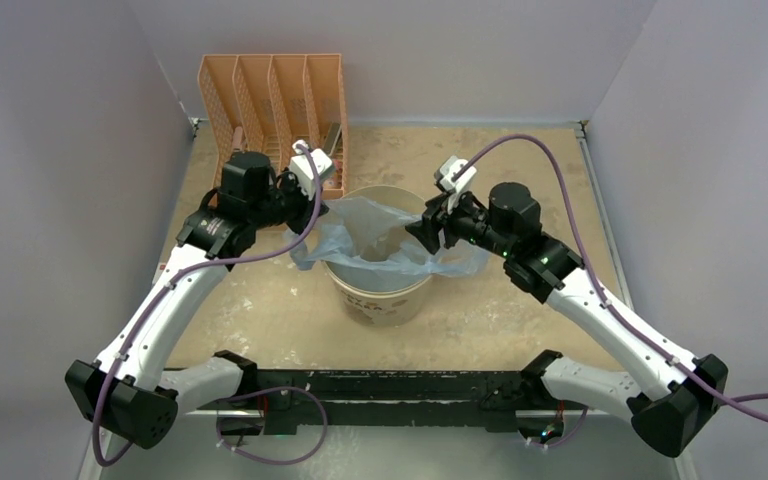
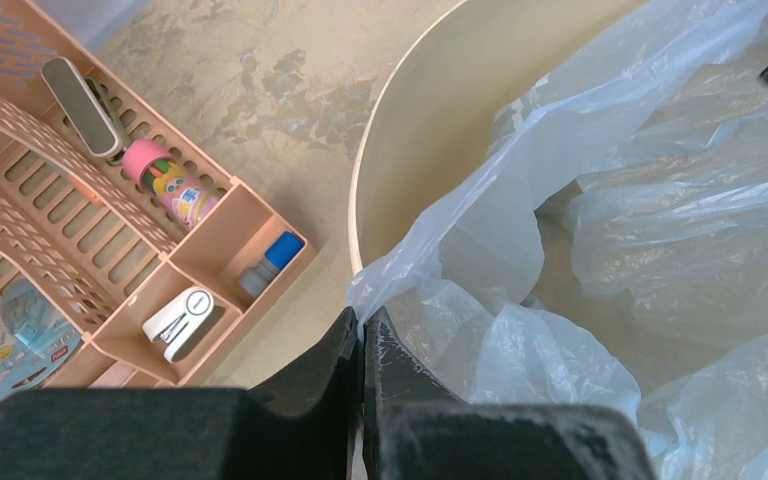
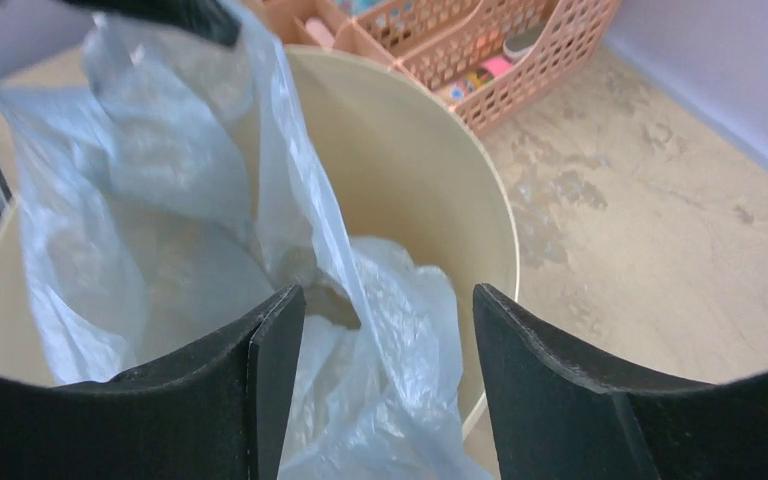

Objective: Put the trash bags into the trash bin

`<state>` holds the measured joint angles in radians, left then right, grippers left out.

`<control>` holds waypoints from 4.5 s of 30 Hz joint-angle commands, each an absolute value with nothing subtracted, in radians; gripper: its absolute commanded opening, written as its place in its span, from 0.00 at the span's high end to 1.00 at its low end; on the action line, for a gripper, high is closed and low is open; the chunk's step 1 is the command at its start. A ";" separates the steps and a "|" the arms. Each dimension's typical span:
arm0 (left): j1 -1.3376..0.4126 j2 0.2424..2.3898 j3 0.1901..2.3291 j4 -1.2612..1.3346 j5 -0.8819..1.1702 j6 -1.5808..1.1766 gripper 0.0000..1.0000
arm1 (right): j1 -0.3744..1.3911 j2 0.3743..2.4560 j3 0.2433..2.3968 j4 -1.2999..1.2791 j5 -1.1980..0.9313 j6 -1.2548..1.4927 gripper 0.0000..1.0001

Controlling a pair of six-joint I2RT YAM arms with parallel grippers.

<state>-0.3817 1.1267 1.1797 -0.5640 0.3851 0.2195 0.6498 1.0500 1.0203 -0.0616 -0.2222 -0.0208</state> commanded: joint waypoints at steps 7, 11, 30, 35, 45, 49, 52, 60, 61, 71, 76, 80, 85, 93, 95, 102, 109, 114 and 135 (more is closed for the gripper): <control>-0.379 1.107 1.180 -0.550 0.395 0.201 1.00 | 0.655 1.013 1.002 0.009 -0.145 -0.210 0.65; -0.379 1.107 1.178 -0.552 0.381 0.201 1.00 | 0.654 1.022 1.008 0.012 -0.208 -0.181 0.80; -0.352 1.218 1.235 -0.491 0.366 0.098 1.00 | 0.553 1.244 1.175 -0.053 -0.106 0.122 1.00; -0.320 1.256 1.264 -0.480 0.367 0.095 1.00 | 0.535 1.243 1.172 -0.032 -0.106 0.144 0.96; -0.290 1.338 1.318 -0.492 0.441 0.058 1.00 | 0.507 1.315 1.195 -0.005 -0.155 0.192 0.92; -0.258 1.345 1.311 -0.467 0.474 0.029 0.99 | 0.505 1.366 1.236 -0.027 -0.169 0.205 0.91; -0.246 1.372 1.302 -0.498 0.470 0.014 0.99 | 0.502 1.394 1.247 -0.046 -0.157 0.206 0.89; -0.237 1.357 1.203 -0.512 0.517 -0.067 0.90 | 0.500 1.384 1.193 -0.074 -0.173 0.203 0.85; -0.237 1.352 1.190 -0.517 0.516 -0.074 0.88 | 0.500 1.378 1.180 -0.079 -0.170 0.203 0.84; -0.236 1.297 1.103 -0.530 0.453 -0.116 0.84 | 0.501 1.351 1.130 -0.097 -0.093 0.229 0.57; -0.235 1.265 1.097 -0.537 0.378 -0.144 0.82 | 0.501 1.334 1.152 -0.131 0.072 0.248 0.49; -0.235 1.232 1.092 -0.538 0.260 -0.179 0.79 | 0.499 1.307 1.183 -0.162 0.176 0.260 0.39; -0.232 1.195 1.090 -0.538 0.204 -0.208 0.75 | 0.499 1.259 1.195 -0.152 0.135 0.265 0.31; -0.227 1.134 1.060 -0.545 0.116 -0.254 0.73 | 0.499 1.191 1.216 -0.150 0.106 0.265 0.23; -0.225 1.118 1.054 -0.537 0.111 -0.264 0.72 | 0.499 1.180 1.234 -0.165 0.109 0.257 0.23; -0.214 1.105 1.077 -0.554 0.087 -0.327 0.57 | 0.499 1.105 1.252 -0.134 0.032 0.170 0.23; -0.198 1.048 1.093 -0.554 0.022 -0.382 0.41 | 0.500 1.022 1.210 -0.044 -0.404 0.104 0.26; -0.196 1.000 1.090 -0.568 -0.040 -0.444 0.37 | 0.559 1.042 1.156 0.031 -0.553 0.072 0.30; -0.197 0.955 1.163 -0.583 0.173 -0.339 0.36 | 0.889 1.109 1.224 0.053 0.242 -0.102 0.26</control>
